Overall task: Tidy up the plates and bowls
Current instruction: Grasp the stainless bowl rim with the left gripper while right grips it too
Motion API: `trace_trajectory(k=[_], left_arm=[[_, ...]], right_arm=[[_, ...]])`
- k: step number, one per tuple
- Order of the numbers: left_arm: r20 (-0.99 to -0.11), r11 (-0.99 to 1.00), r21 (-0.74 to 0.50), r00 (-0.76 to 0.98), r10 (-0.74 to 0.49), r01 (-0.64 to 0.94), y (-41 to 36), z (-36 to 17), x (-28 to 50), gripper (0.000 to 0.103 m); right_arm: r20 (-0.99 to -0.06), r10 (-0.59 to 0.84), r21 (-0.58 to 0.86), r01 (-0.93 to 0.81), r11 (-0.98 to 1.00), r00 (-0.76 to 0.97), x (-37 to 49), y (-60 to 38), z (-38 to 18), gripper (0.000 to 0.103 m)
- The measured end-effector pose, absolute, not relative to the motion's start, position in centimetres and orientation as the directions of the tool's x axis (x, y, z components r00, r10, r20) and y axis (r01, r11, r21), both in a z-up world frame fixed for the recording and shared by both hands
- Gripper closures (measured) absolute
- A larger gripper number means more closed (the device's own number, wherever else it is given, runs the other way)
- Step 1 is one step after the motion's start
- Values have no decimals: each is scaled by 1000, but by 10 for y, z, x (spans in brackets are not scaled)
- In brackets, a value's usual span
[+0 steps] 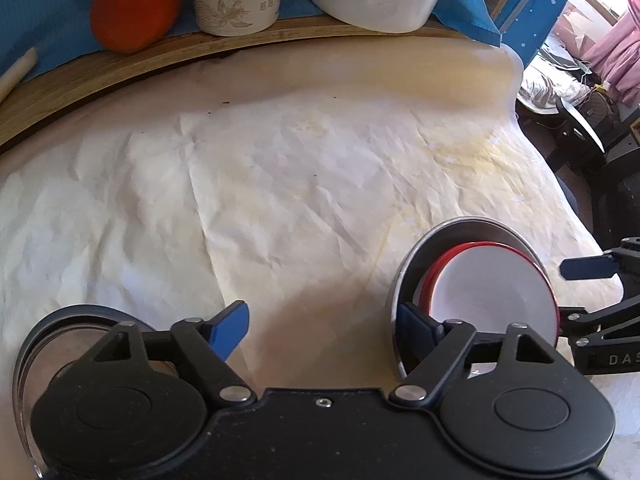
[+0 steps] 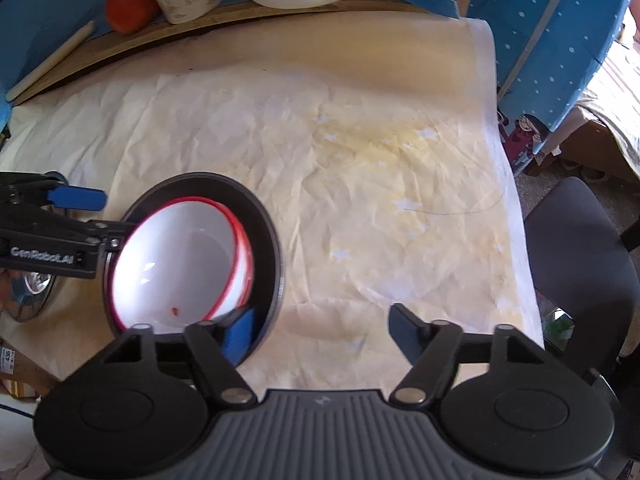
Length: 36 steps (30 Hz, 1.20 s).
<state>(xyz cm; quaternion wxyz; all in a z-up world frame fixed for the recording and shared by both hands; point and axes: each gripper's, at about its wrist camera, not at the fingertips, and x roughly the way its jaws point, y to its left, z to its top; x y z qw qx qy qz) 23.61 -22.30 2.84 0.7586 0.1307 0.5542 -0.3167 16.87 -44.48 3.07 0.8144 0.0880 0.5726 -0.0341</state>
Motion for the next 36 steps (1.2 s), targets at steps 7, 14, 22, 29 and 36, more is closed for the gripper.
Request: trace_trajectory(k=[7, 14, 22, 29, 36], left_arm=[[-916, 769, -222, 142, -375, 599, -220, 24, 238, 37], [-900, 782, -286, 124, -418, 554, -212, 18, 239, 38], [-900, 792, -286, 131, -415, 539, -212, 18, 239, 35], [-900, 796, -285, 137, -414, 534, -211, 18, 237, 35], [-899, 799, -284, 142, -414, 530, -210, 18, 236, 36]], right_arm=[[-931, 107, 173, 163, 971, 348, 169, -448, 28, 46], [-926, 149, 238, 228, 944, 346, 166, -458, 19, 40], [-924, 155, 264, 289, 920, 351, 163, -460, 17, 40], [-915, 171, 290, 299, 909, 366, 160, -458, 18, 47], [-907, 183, 314, 319, 894, 378, 157, -461, 15, 46]])
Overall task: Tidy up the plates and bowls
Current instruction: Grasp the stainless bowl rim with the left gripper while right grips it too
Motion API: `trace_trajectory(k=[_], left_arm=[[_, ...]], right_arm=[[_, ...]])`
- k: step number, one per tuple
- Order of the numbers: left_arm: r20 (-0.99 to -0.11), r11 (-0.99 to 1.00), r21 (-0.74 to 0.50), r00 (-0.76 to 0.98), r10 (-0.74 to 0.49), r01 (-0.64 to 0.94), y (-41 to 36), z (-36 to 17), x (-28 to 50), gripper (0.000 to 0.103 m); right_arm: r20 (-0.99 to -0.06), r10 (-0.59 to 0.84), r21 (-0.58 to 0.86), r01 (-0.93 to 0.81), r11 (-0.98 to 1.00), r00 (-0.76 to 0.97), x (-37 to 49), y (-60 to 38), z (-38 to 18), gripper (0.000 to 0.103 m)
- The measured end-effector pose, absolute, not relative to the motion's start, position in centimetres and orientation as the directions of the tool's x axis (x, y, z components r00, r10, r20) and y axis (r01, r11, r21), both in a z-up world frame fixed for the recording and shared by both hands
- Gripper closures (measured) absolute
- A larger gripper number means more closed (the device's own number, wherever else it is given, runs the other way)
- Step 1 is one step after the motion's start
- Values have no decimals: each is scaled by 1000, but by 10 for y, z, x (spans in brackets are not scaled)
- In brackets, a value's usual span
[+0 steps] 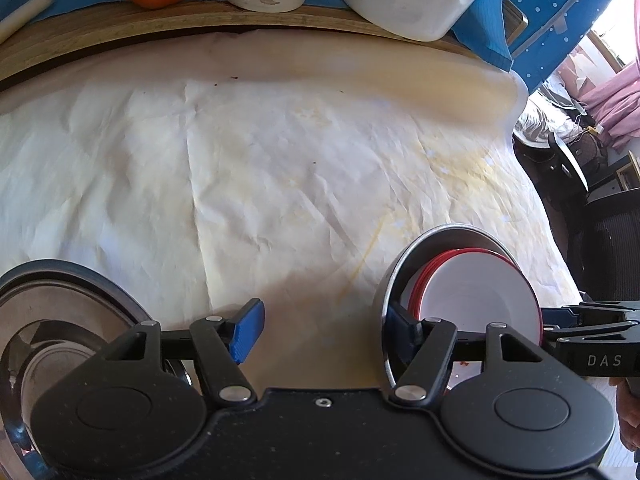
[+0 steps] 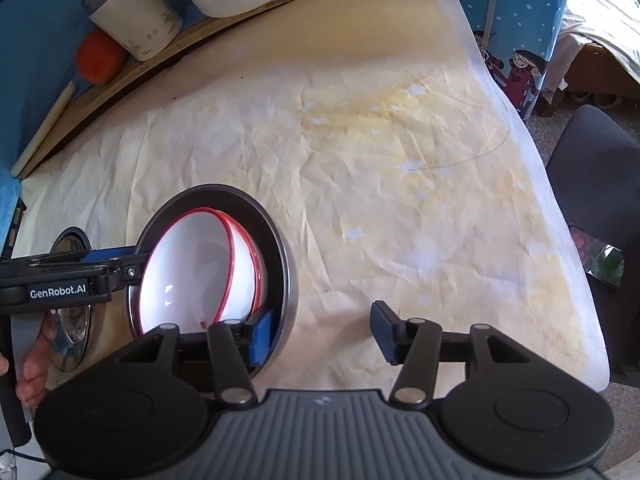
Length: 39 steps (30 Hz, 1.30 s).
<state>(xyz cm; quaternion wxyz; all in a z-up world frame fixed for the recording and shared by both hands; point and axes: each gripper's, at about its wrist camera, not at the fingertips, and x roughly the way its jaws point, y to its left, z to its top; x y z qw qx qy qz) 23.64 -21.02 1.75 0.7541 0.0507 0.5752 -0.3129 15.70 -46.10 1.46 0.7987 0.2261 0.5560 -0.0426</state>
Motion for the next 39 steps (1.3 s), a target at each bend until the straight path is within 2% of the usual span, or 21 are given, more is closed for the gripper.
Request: trace_trajectory(k=[2, 7, 13, 20, 22, 24, 25, 39], left_arm=[[-898, 797, -286, 142, -417, 532, -211, 18, 236, 39], [-890, 783, -307, 128, -438, 541, -212, 21, 234, 58], [-881, 763, -329, 109, -460, 557, -216, 24, 230, 76], [-878, 763, -356, 85, -470, 539, -216, 22, 230, 82], [-877, 763, -367, 76, -475, 532, -216, 22, 230, 87], [-876, 761, -373, 70, -478, 531, -217, 22, 228, 94], [-875, 761, -379, 66, -480, 526, -218, 22, 228, 97], [-884, 783, -386, 47, -465, 488, -220, 21, 225, 97]], right_arm=[[-906, 185, 317, 320, 893, 380, 157, -461, 15, 49], [-907, 181, 311, 318, 896, 380, 158, -457, 17, 55], [-897, 210, 342, 308, 888, 389, 159, -453, 19, 75], [-876, 291, 435, 373, 820, 384, 158, -467, 11, 79], [-871, 300, 447, 377, 811, 388, 158, -468, 10, 82], [-869, 304, 450, 370, 813, 390, 159, -467, 11, 91], [-871, 299, 445, 368, 816, 390, 159, -465, 12, 91], [-873, 303, 452, 401, 797, 382, 154, -468, 13, 91]])
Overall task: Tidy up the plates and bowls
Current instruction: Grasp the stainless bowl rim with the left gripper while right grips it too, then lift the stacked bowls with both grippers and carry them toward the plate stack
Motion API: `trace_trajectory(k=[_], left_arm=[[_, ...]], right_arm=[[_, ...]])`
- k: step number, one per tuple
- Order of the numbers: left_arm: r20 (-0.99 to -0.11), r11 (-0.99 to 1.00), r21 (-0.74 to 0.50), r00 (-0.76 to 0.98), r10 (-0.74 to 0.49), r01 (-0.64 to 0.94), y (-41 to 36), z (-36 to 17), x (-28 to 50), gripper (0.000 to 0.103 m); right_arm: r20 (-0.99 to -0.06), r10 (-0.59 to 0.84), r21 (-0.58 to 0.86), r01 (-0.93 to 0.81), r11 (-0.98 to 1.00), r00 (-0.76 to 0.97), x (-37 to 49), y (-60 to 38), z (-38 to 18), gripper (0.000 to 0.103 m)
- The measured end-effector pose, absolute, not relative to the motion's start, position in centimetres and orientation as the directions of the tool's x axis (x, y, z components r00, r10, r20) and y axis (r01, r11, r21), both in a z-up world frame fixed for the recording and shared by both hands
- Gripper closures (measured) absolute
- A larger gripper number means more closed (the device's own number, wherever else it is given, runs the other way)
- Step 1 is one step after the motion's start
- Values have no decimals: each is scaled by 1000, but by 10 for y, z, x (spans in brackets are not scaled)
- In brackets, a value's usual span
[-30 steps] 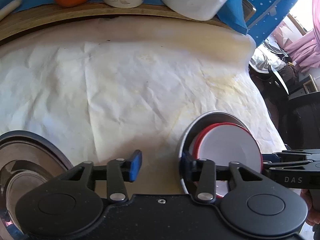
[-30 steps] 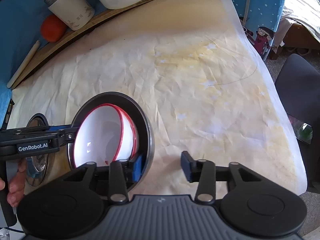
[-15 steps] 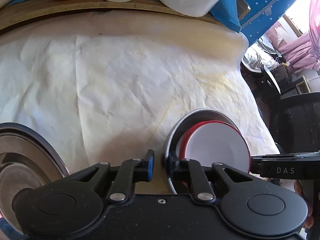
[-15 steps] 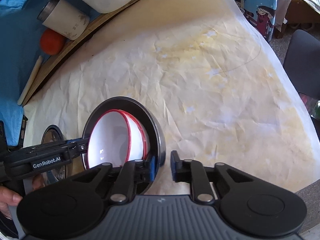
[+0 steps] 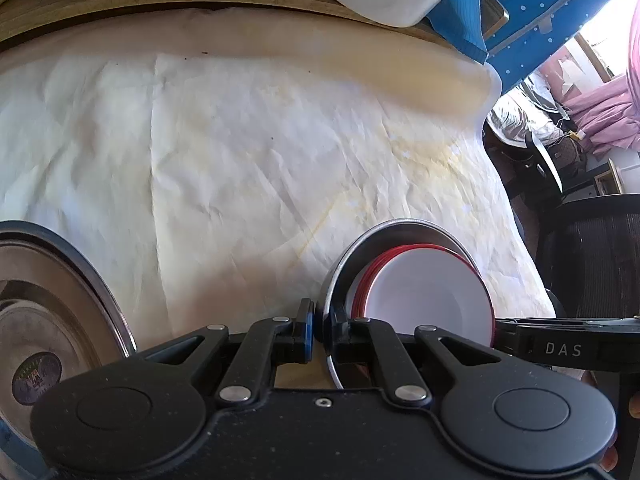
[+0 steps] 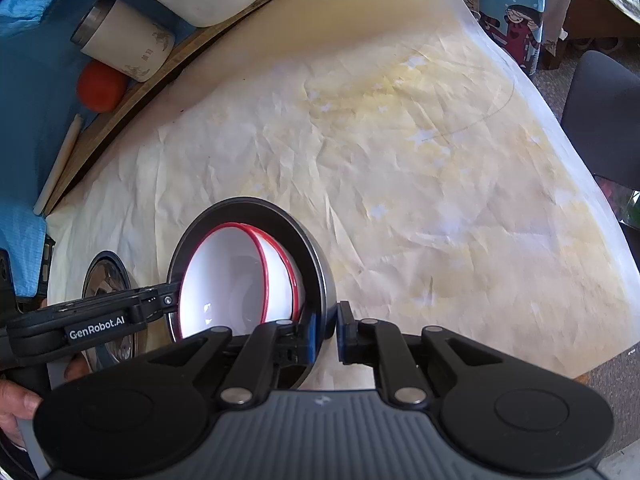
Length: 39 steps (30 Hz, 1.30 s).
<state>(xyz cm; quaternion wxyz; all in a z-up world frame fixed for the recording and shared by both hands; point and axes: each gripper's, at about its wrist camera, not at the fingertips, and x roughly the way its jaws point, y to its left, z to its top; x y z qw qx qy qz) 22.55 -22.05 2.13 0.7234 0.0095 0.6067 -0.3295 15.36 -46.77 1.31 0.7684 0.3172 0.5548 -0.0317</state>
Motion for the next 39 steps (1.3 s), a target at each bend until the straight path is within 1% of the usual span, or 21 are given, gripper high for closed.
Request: trace_trajectory(k=[13, 39], left_arm=[[-885, 781, -388, 40, -465, 489, -217, 24, 222, 97], [-862, 798, -415, 92, -499, 437, -173, 40, 233, 97]], right_arm=[[-876, 303, 447, 397, 802, 376, 149, -466, 17, 91], [-875, 282, 420, 329, 846, 392, 174, -437, 35, 90]])
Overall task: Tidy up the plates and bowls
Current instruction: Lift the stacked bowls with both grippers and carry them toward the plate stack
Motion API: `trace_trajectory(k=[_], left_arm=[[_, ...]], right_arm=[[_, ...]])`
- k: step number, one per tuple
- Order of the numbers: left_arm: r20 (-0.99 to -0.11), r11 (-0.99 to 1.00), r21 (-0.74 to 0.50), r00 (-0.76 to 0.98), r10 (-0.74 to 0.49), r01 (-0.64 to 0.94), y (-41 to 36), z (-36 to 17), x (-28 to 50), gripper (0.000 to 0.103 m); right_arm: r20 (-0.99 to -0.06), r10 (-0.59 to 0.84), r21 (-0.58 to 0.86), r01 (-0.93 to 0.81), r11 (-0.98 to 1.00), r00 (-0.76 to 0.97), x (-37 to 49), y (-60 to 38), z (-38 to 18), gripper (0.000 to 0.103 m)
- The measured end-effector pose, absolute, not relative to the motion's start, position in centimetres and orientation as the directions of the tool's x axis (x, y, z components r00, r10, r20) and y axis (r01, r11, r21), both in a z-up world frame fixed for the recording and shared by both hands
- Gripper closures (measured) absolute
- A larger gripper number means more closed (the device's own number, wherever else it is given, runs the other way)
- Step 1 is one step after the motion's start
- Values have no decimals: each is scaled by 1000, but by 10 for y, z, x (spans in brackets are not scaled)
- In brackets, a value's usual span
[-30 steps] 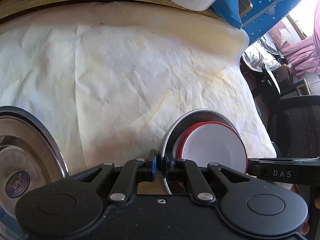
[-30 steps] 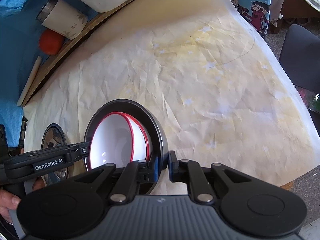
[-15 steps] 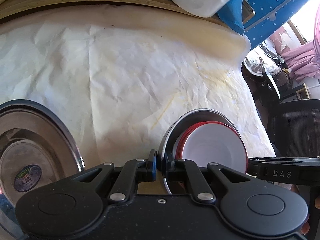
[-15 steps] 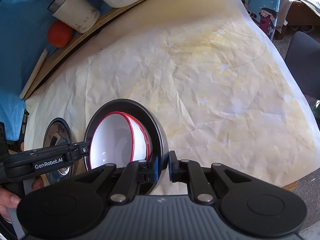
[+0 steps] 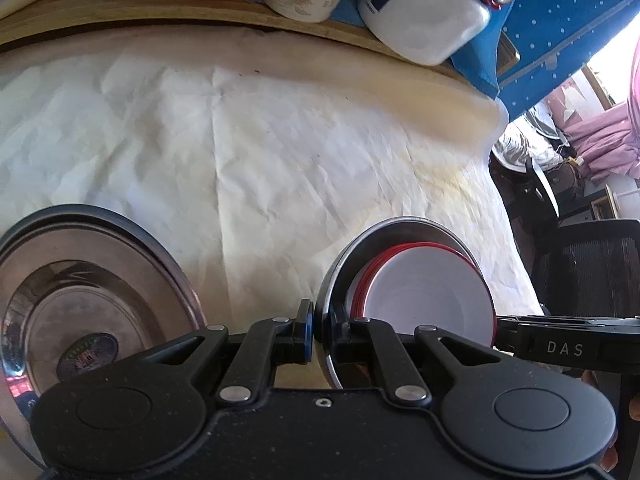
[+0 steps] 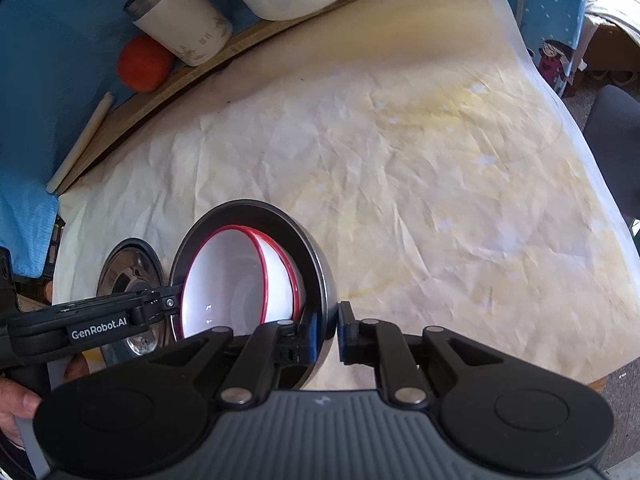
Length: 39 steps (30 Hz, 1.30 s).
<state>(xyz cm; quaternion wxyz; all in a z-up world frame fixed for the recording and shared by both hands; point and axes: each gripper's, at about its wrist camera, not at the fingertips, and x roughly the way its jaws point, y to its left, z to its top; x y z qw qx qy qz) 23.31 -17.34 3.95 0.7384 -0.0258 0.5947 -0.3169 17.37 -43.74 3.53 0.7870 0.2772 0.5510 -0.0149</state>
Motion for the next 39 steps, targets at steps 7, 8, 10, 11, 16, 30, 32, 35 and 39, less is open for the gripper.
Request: trace_trajectory(k=[7, 8, 10, 11, 16, 30, 32, 35, 39], left_arm=[[-857, 811, -413, 124, -500, 413, -154, 49, 240, 97], [-856, 813, -414, 129, -501, 410, -151, 50, 241, 97], [-853, 817, -414, 141, -502, 403, -145, 53, 243, 97], [-852, 819, -413, 147, -502, 398, -142, 54, 243, 97], [-849, 831, -409, 178, -498, 376, -125, 60, 245, 97], [-849, 868, -398, 237, -471, 297, -69, 68, 251, 97], [-849, 872, -397, 247, -467, 284, -60, 69, 252, 97], [-850, 880, -393, 261, -458, 265, -47, 70, 251, 97], [-852, 891, -389, 276, -445, 236, -28, 68, 250, 97]], right_arm=[[-870, 288, 419, 291, 860, 400, 186, -424, 44, 90], [-869, 288, 418, 285, 862, 402, 187, -421, 45, 90], [-867, 291, 417, 271, 867, 404, 191, -416, 48, 90], [-866, 292, 417, 264, 870, 405, 193, -413, 49, 90], [-862, 303, 417, 229, 880, 407, 203, -399, 55, 90], [-859, 342, 416, 128, 901, 382, 228, -348, 62, 90], [-859, 346, 414, 114, 903, 378, 231, -340, 62, 90], [-859, 353, 413, 93, 906, 371, 235, -327, 63, 90], [-860, 366, 413, 63, 908, 355, 241, -308, 61, 90]])
